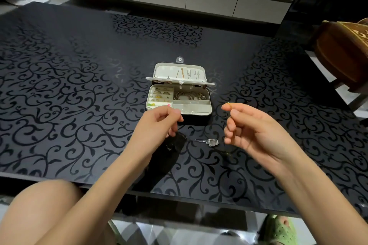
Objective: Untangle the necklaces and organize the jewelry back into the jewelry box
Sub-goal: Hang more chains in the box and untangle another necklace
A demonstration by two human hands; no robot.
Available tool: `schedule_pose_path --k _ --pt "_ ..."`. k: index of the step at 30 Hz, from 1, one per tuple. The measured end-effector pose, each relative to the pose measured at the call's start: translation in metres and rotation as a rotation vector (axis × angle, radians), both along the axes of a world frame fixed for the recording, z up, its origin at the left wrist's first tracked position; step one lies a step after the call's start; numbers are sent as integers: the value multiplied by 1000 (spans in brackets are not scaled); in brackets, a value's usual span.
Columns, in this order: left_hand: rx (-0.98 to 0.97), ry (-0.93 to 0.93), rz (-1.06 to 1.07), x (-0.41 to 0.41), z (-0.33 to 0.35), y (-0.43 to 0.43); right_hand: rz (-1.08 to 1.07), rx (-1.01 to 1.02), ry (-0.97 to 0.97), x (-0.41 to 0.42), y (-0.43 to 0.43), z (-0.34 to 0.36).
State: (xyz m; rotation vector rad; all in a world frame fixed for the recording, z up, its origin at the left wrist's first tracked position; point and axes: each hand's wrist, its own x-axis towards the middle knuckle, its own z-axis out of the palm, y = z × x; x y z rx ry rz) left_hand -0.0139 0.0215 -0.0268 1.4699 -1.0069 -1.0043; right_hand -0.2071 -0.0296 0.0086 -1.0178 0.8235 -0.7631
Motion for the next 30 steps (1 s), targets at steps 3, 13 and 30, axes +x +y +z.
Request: schedule_pose_path --k 3,13,30 --pt "-35 -43 -18 6 8 8 -35 37 39 -3 0 -1" --pt "5 -258 94 33 4 5 2 -46 311 -11 2 -7" --pt "-36 104 -537 -31 17 4 285 -340 473 4 0 36"
